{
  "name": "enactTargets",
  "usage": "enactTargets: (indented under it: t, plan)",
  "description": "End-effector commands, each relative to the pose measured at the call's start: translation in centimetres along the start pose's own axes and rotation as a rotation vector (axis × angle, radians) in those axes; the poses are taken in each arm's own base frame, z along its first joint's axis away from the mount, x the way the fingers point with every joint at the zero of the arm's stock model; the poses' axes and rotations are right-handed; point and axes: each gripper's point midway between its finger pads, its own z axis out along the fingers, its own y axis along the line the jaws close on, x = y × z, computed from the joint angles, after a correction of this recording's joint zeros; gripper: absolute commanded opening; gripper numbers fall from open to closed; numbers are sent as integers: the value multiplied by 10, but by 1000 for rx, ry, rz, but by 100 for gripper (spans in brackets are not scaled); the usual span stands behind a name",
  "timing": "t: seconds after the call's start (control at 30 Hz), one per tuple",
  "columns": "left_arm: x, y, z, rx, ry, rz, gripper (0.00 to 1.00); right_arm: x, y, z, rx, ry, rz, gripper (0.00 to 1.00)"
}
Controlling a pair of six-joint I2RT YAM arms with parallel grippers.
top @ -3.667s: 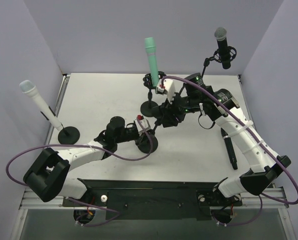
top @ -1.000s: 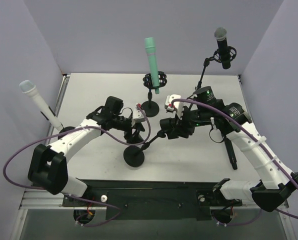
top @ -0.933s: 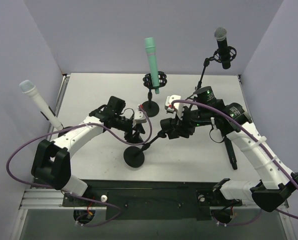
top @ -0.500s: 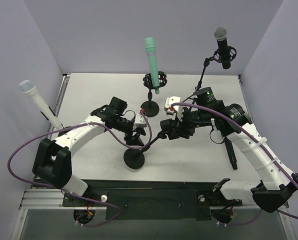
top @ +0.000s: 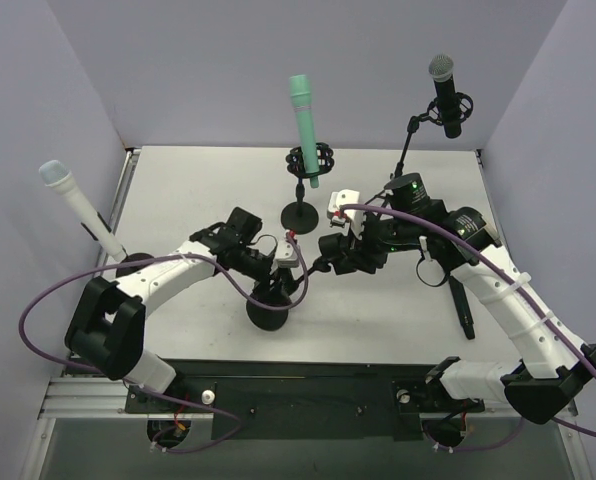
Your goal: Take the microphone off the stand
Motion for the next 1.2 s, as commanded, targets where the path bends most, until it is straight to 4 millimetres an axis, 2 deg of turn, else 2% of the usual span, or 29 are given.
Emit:
enactTargets:
  t: [0.0, 0.03, 0.07, 0.1, 0.13, 0.17, 0.2, 0.23, 0.27, 0.3, 0.33, 0.37, 0.4, 0.43, 0.5, 0.53, 0.63, 0.73, 0.77, 0.8, 0.83, 0.87, 0.9, 1.03, 1.07, 1.1, 1.17]
  plan:
    - [-42, 27, 5, -152, -185, 24, 52, 21, -14, 3, 71, 94, 4, 0]
    - [-44, 33, 4, -192, -193, 22, 47, 22, -15, 2, 75, 96, 9, 0]
    - [-47, 35, 4, -212, -211, 21, 35, 23, -16, 1, 83, 99, 15, 0]
    - [-48, 39, 2, -237, -212, 25, 29, 22, -17, 1, 92, 97, 35, 0]
    - [-52, 41, 1, -257, -219, 37, 16, 23, -17, 2, 106, 103, 79, 0]
    - [-54, 46, -2, -294, -214, 31, 9, 22, -21, 0, 125, 100, 109, 0]
    - [-62, 48, -5, -323, -236, 65, 0, 23, -24, 3, 152, 112, 213, 0]
    - [-63, 56, -6, -401, -215, 69, 0, 21, -32, -2, 185, 109, 282, 0]
    - [-70, 58, -11, -467, -229, 113, 0, 29, -40, 1, 227, 141, 440, 0]
    - [-52, 67, -7, -617, -155, 129, 0, 28, -42, -4, 238, 166, 525, 0]
    - [-72, 78, -24, -788, -191, 229, 0, 29, -50, 0, 237, 188, 642, 0]
    - [-77, 83, -37, -1048, -149, 400, 0, 36, -40, 1, 184, 226, 728, 0]
    - [-69, 93, -60, -1258, -92, 408, 0, 39, -42, 6, 180, 215, 839, 0]
    - [-67, 94, -56, -1281, -94, 415, 0, 37, -42, 7, 173, 197, 872, 0]
    - [-51, 100, -44, -1211, -9, 377, 0, 37, -40, 13, 153, 190, 920, 0]
    - [-49, 101, -41, -1192, -3, 365, 3, 35, -40, 17, 151, 181, 948, 0]
    - [-45, 94, -33, -1119, -5, 326, 46, 32, -43, 18, 159, 156, 920, 0]
    - [-43, 93, -36, -1106, 7, 276, 59, 25, -52, 9, 180, 130, 814, 0]
    - [-41, 92, -41, -1092, 14, 234, 76, 24, -56, 5, 194, 127, 758, 0]
    - [-43, 91, -41, -1043, -12, 199, 81, 21, -59, 0, 208, 122, 734, 0]
    - [-42, 85, -44, -1001, -18, 179, 82, 16, -65, -7, 223, 114, 646, 0]
    - [-42, 81, -45, -948, -53, 150, 83, 18, -63, -10, 217, 133, 626, 0]
    - [-49, 72, -48, -906, -87, 149, 83, 13, -67, -16, 220, 129, 564, 0]
    - [-60, 43, -49, -733, -167, 137, 85, 22, -60, -35, 225, 201, 478, 0]
    - [-60, 41, -49, -726, -173, 119, 85, 24, -59, -38, 227, 214, 465, 0]
    - [-54, 35, -47, -705, -155, 92, 85, 28, -54, -43, 219, 233, 437, 0]
    - [-52, 32, -48, -701, -165, 50, 85, 35, -48, -52, 220, 271, 386, 0]
